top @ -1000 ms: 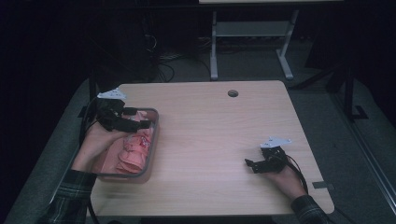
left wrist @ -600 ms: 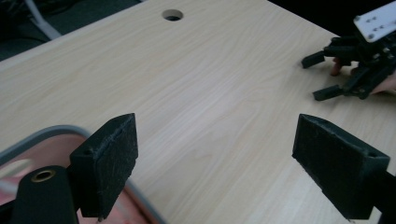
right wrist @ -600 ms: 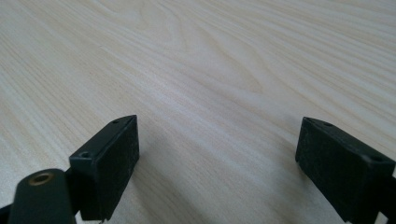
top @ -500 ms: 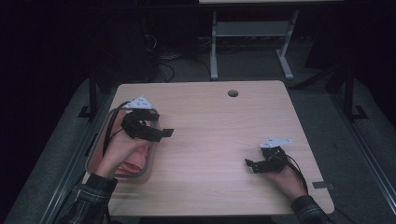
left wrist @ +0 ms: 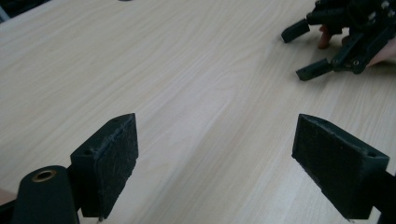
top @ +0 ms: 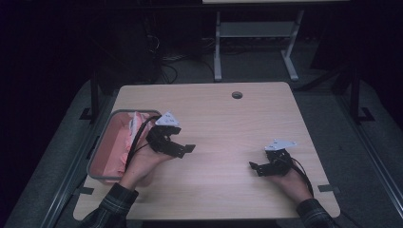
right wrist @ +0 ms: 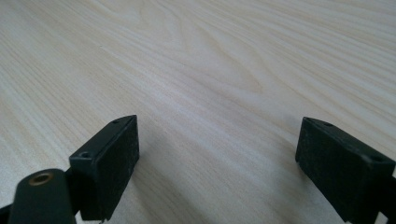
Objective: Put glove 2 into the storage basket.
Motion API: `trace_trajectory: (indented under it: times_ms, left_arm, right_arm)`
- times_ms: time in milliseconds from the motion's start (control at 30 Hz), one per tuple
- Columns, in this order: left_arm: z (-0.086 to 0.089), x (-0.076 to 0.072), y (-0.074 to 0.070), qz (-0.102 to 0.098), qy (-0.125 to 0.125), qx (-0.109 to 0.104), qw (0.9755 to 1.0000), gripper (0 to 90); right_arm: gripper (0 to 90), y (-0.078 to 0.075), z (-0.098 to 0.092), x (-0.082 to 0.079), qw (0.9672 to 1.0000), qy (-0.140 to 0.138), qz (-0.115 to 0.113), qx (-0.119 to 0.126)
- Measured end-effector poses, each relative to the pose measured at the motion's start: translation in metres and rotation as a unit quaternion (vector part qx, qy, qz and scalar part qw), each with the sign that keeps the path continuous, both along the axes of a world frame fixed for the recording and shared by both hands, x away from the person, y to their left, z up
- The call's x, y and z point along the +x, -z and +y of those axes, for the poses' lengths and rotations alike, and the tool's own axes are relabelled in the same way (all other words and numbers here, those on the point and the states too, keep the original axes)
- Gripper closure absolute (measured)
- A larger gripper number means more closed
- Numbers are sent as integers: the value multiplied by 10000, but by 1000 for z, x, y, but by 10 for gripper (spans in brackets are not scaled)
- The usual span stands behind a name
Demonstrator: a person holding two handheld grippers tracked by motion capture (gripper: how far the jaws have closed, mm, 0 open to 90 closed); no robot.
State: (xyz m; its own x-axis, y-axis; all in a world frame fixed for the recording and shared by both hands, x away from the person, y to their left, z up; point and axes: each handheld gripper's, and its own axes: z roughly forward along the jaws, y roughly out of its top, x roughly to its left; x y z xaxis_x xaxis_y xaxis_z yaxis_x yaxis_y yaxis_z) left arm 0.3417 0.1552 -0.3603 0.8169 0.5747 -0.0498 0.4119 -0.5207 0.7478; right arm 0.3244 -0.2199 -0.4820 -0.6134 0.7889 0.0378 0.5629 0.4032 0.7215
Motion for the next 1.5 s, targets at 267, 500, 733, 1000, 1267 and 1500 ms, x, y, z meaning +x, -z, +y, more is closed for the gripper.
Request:
trace_trajectory:
  times_ms: [267,500,733,1000,1267,1500]
  left_arm:
    - [-20,-7,22,113,168,30,9998,138]
    - [-36,-15,47,128,293,126,9994,138]
    - [-45,-20,66,152,415,211,9988,138]
    - [-57,-24,86,135,458,385,9981,138]
    - [-63,-26,99,99,436,439,9980,137]
    - [-65,-28,109,48,457,540,9975,130]
  right_arm:
    - [128,0,0,0,10000,1,2,0]
    - [128,0,0,0,10000,0,5,-2]
    - [128,0,0,0,10000,-15,5,-3]
    - [129,0,0,0,10000,-28,7,-2]
    - [129,0,0,0,10000,-40,6,-3]
    - [129,0,0,0,10000,-37,8,-1]
